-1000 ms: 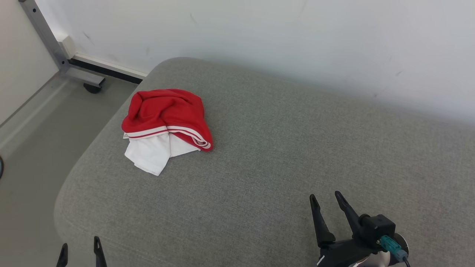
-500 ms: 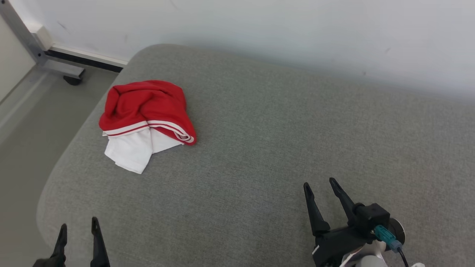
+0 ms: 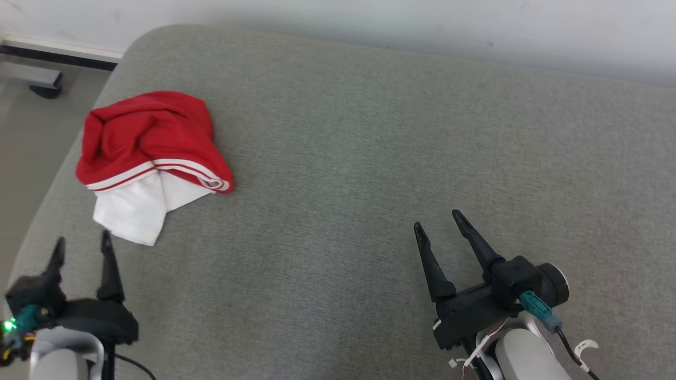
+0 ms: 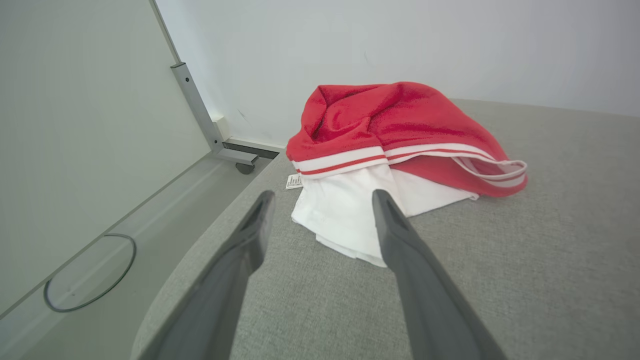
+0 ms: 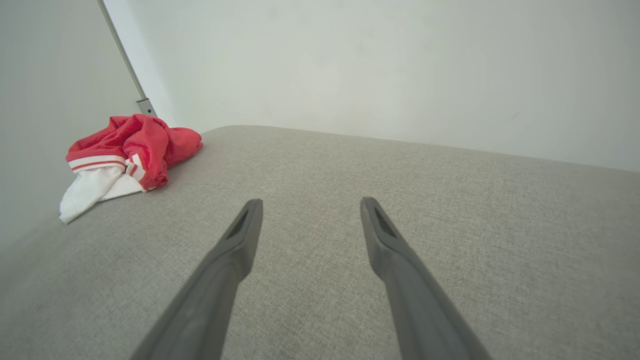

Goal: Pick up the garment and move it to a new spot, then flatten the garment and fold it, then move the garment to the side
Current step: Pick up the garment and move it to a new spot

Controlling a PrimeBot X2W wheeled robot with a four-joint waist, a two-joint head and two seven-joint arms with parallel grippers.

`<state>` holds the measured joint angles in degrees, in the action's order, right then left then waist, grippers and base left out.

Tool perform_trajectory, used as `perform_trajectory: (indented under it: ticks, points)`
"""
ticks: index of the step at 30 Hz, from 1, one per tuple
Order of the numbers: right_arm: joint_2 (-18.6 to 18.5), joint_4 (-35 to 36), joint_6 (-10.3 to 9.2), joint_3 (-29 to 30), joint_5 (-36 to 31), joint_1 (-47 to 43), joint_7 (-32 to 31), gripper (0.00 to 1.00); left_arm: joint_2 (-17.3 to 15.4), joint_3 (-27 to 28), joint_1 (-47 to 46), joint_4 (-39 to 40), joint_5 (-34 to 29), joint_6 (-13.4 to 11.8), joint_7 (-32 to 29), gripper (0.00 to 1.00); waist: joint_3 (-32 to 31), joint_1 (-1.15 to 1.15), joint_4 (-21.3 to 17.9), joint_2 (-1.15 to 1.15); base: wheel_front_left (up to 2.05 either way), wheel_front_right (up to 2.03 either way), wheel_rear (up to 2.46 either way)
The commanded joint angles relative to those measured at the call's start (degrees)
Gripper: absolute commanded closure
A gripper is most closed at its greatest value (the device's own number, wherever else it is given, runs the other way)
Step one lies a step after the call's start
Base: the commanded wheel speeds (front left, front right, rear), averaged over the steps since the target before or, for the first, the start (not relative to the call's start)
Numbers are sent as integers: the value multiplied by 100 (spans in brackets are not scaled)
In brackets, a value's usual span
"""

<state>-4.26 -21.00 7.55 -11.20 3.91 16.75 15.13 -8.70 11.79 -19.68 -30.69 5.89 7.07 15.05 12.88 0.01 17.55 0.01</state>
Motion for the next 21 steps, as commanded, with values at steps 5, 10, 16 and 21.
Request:
perform_trajectory:
  ticks: [5,10,16,21]
  points:
    - [-165,154,-12,-149,49,144,-1,0,-272,12,-587,-490,129,37,19,0,351,-1,-386,-1,0,0,0]
    - [-308,299,-12,-166,120,207,-1,0,-465,2,-1064,-1254,344,37,18,0,553,-1,-552,-1,0,0,0]
    - [-458,428,-13,-142,120,214,0,0,-578,-137,-1479,-2185,642,35,18,0,777,-1,-697,-1,0,0,0]
    - [-512,502,-12,-68,61,180,0,0,-532,-247,-1607,-2568,699,36,18,0,892,-1,-764,-1,0,0,0]
